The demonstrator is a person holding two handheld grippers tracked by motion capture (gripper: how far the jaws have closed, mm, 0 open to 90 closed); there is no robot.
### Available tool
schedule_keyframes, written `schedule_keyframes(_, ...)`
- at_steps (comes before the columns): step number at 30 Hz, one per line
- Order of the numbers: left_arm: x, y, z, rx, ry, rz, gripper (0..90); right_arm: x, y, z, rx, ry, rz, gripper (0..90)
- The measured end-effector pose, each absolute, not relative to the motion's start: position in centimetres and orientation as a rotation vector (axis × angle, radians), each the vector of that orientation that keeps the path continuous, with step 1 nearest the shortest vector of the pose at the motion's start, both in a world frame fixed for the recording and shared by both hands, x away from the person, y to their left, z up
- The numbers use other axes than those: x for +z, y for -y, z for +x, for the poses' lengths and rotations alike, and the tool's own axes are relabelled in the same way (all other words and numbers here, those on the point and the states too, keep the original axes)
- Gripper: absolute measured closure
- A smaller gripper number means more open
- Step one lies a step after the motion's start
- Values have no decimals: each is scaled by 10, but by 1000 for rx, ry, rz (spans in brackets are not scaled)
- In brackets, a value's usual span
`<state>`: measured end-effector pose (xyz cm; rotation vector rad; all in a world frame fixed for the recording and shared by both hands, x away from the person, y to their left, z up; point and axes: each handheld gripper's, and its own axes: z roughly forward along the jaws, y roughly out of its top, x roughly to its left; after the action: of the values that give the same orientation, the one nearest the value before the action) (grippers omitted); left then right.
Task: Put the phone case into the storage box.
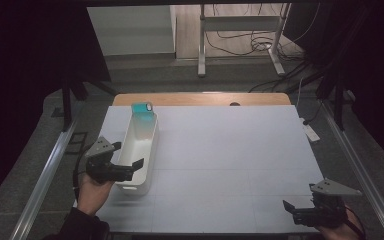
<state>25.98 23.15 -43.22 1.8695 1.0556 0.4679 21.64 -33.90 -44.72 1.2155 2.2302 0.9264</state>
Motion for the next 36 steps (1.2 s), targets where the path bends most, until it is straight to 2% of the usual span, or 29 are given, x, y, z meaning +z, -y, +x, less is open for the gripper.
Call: schedule_keyframes(36, -441, -252, 189, 511, -1112, 1846, 0, -447, 339, 216, 925, -2222, 1217, 0)
